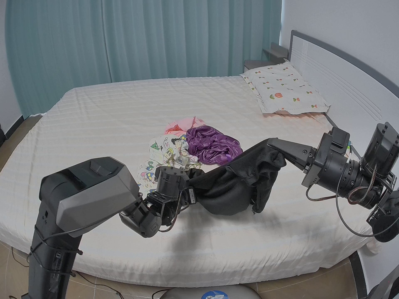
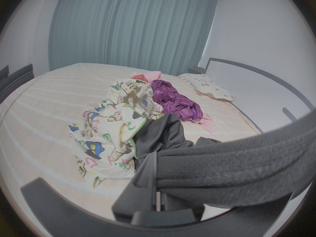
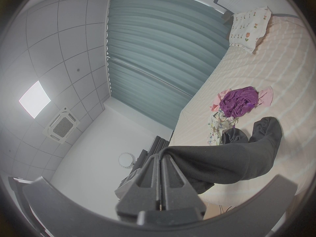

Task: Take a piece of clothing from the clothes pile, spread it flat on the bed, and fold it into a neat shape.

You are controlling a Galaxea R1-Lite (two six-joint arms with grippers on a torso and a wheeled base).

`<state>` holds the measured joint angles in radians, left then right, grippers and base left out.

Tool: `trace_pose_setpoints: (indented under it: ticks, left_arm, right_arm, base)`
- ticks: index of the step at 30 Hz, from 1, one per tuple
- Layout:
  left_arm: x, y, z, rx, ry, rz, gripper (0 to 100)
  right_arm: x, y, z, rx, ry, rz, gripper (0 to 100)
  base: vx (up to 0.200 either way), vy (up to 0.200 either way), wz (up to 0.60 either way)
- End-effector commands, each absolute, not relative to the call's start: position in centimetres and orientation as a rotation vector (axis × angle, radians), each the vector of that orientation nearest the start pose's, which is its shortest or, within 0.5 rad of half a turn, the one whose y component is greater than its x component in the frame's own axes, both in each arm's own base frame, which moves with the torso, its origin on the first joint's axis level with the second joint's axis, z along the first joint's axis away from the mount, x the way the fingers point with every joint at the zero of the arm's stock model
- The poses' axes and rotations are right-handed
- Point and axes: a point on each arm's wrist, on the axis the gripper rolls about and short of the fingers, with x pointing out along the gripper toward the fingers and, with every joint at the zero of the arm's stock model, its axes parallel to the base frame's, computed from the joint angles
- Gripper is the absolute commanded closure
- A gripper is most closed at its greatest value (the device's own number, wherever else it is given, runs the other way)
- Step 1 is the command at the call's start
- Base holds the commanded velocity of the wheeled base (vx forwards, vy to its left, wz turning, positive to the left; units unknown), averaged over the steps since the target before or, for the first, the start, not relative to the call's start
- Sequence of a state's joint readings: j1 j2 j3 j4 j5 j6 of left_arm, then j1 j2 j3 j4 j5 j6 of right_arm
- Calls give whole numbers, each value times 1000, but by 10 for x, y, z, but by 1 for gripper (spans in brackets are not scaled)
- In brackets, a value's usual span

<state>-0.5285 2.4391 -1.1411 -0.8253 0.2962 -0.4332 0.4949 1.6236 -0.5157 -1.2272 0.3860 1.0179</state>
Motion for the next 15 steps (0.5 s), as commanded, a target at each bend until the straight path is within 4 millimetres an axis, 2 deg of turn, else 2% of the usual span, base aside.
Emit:
trace_pose_setpoints:
  ticks: [1,3,4,5,6,7,11,12,13,15]
  left_arm:
    - [346,-192,64,-306,420,-142,100]
    - [338,-189,78,-329,397,-151,100]
    - [328,-185,102,-382,354,-162,100]
    - [327,-185,104,-385,351,-165,100]
    - [316,-182,125,-420,312,-182,100]
    - [313,-180,133,-430,292,-188,100]
    - [303,-172,164,-470,211,-204,100]
    - [303,-172,164,-472,209,-205,100]
    - [300,-167,179,-493,167,-211,100]
    - [296,-161,189,-503,138,-203,100]
  right_arm:
    - [263,118,174,963,331,745,100]
    - [271,117,170,964,332,725,100]
    - [281,115,167,964,328,703,100]
    - [282,114,167,965,328,701,100]
    - [290,113,170,967,308,694,100]
    - [293,113,175,968,286,699,100]
    - [302,116,208,964,166,707,100]
    - [302,116,210,963,160,708,100]
    - [305,117,231,950,93,694,100]
    - [309,119,244,934,48,650,100]
  base:
    - [0,0,0]
    - [0,0,0]
    - [0,0,0]
    - [0,0,0]
    - [0,0,0]
    - [0,0,0]
    - [0,0,0]
    - [0,0,0]
    - [0,0,0]
    - [0,0,0]
